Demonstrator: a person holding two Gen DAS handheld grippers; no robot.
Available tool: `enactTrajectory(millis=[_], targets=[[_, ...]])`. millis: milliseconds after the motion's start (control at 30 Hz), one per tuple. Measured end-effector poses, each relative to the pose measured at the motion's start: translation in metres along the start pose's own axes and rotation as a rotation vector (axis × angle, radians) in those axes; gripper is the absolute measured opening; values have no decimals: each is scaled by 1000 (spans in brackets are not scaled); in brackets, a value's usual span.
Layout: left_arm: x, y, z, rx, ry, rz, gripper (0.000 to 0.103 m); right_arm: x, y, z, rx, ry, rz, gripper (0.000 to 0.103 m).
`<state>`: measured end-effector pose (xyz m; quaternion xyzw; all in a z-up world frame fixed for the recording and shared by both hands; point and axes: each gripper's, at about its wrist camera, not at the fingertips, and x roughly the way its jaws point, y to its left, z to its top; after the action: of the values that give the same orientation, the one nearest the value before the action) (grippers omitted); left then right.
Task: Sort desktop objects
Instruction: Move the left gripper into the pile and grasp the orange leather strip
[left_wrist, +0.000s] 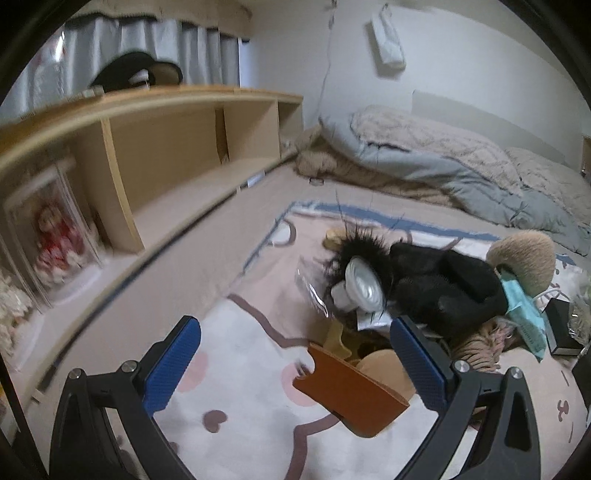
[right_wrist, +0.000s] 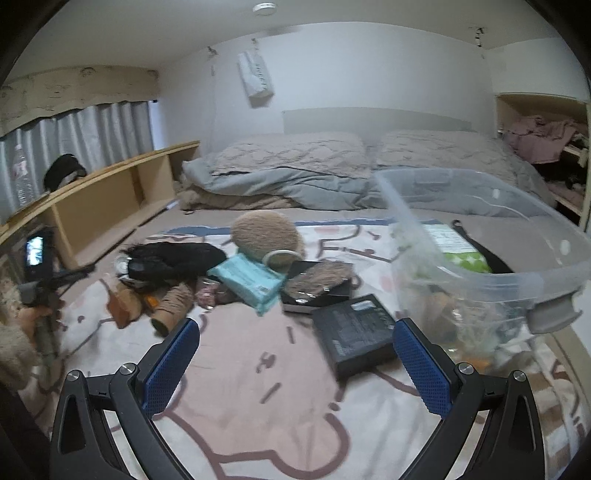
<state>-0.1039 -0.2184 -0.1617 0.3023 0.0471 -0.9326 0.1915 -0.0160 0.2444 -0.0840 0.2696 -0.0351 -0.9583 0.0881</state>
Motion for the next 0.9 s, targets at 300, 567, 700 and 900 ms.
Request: enactTrajectory(millis=[300, 567, 700, 900], targets=[[47, -8, -13, -32, 98, -12, 103, 45, 39, -3, -15, 68, 69, 103], [59, -20, -38, 93, 140, 28, 103, 85, 79, -14, 52, 140, 169, 103], [47, -16, -46, 119, 102, 41, 103, 100, 99, -19, -1, 166, 194, 103], [34, 4, -56, 69, 88, 26, 103, 121, 116, -26, -15, 215, 218, 103]])
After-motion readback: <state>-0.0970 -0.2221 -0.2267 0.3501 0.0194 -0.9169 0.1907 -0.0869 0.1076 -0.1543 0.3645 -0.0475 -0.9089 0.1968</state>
